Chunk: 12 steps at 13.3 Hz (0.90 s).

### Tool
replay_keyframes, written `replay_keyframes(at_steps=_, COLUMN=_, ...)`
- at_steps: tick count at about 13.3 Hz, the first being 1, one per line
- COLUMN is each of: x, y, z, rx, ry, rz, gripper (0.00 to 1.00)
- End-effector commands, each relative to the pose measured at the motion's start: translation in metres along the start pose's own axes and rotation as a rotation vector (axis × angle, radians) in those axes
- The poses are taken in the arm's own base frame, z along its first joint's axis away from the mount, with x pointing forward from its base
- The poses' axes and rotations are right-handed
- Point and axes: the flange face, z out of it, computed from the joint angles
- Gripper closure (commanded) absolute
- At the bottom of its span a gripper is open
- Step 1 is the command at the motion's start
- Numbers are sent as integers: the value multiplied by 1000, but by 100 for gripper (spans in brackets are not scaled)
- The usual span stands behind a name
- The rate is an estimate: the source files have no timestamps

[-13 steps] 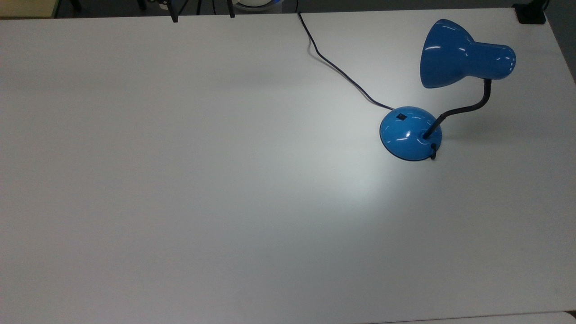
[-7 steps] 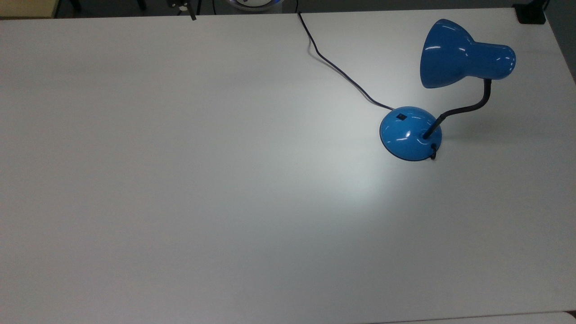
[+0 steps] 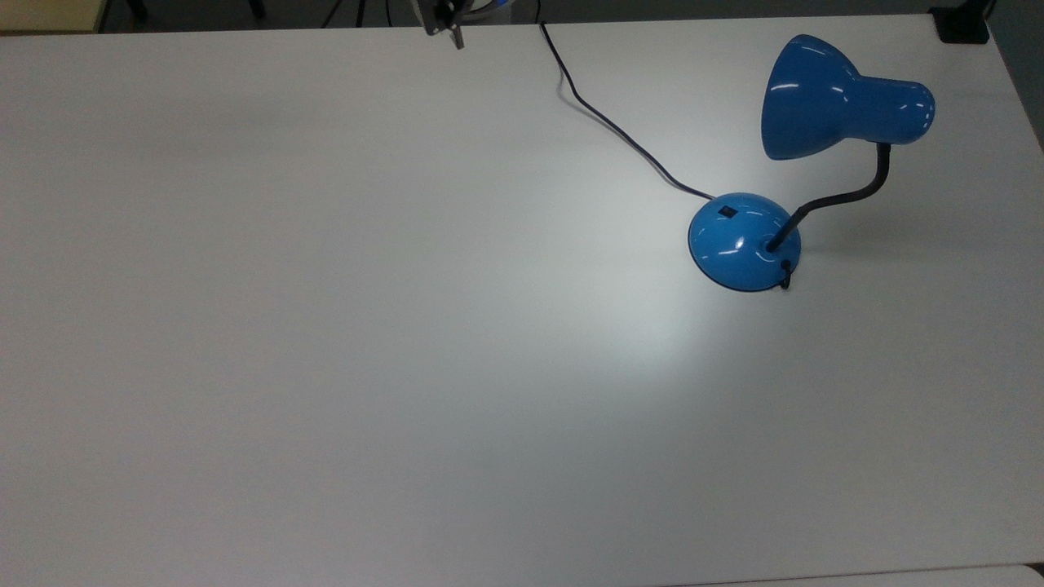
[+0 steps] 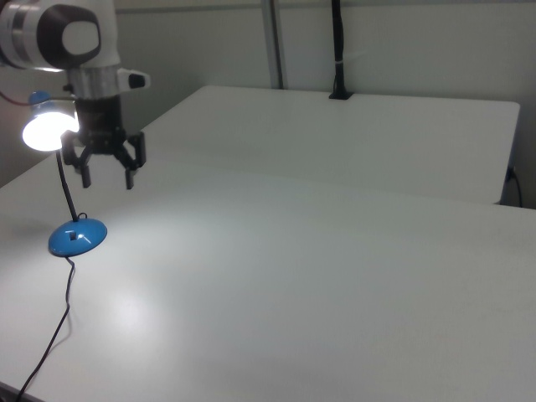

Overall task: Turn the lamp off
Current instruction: 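Lower the gripper onto the switch on the blue lamp base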

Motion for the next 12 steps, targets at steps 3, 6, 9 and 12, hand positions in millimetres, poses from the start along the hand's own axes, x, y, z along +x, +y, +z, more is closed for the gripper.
replay_keyframes(at_steps=3, x=50, y=-86, z=58, rx=-11, ry=-24, rz=309, gripper=83)
replay_keyframes(at_steps=6, x=88, y=-123, z=108, rx=54, ry=-5, rz=481, gripper=100)
replay_keyframes(at_steps=9, x=108, y=-134, z=148, rx=191, ry=126, rz=587, gripper=100)
replay_keyframes(at_steps=12, x=126, y=-141, z=171, rx=260, ry=150, rz=681, gripper=100)
